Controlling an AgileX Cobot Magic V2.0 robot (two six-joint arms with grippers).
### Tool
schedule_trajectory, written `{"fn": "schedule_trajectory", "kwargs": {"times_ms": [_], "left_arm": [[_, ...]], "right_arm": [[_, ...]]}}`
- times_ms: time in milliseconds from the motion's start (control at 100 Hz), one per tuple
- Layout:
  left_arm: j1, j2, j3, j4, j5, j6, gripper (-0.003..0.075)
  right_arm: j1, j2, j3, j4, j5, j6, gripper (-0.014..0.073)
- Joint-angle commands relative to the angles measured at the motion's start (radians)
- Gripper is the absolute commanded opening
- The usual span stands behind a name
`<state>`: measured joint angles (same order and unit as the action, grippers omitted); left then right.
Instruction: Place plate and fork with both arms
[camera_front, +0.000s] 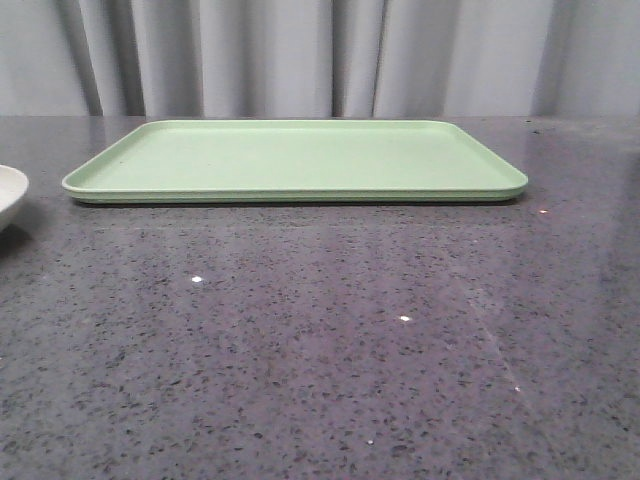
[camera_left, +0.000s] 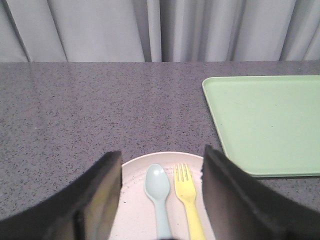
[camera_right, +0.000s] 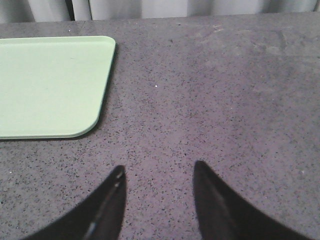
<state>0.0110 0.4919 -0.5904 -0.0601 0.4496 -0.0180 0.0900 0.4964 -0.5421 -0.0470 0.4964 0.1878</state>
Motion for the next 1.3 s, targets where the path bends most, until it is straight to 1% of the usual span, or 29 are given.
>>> {"fn": "schedule_trajectory", "kwargs": {"times_ms": [0, 60, 160, 290, 530, 600, 720, 930, 1120, 1290], "left_arm": [[-0.001, 0.007, -0.037, -0.001, -0.097, 0.001, 0.0445], [-0.001, 0.007, -0.037, -0.001, -0.097, 0.001, 0.0440], [-0.001, 0.007, -0.037, -0.001, -0.097, 0.001, 0.0440], [-0.001, 0.007, -0.037, -0.011, -0.129, 0.001, 0.0440], [0.005, 0.009, -0.042, -0.011, -0.110, 0.001, 0.0438], [0.024, 0.022, -0.070, 0.000, -0.045, -0.007, 0.0438], [0.078, 0.075, -0.162, 0.026, 0.121, -0.010, 0.0438], [0.189, 0.193, -0.305, 0.074, 0.264, -0.010, 0.0438], [0.196, 0.331, -0.382, 0.079, 0.393, -0.010, 0.0438], [0.196, 0.449, -0.389, 0.111, 0.440, -0.010, 0.0438]], "right_arm": [[-0.003, 0.019, -0.042, -0.010, -0.061, -0.012, 0.0510], [-0.003, 0.019, -0.043, -0.010, -0.063, -0.012, 0.0533], [-0.003, 0.019, -0.043, -0.010, -0.063, -0.012, 0.0528], [-0.003, 0.019, -0.043, -0.005, -0.061, -0.012, 0.0528], [-0.003, 0.024, -0.043, -0.004, -0.018, -0.012, 0.0528], [-0.003, 0.024, -0.043, -0.004, -0.015, -0.012, 0.0528], [-0.003, 0.024, -0.043, -0.004, -0.015, -0.012, 0.0528], [-0.003, 0.024, -0.043, -0.004, -0.010, -0.012, 0.0528], [-0.003, 0.024, -0.048, 0.001, 0.003, -0.012, 0.0528], [-0.003, 0.024, -0.048, 0.001, 0.006, -0.012, 0.0528]]}}
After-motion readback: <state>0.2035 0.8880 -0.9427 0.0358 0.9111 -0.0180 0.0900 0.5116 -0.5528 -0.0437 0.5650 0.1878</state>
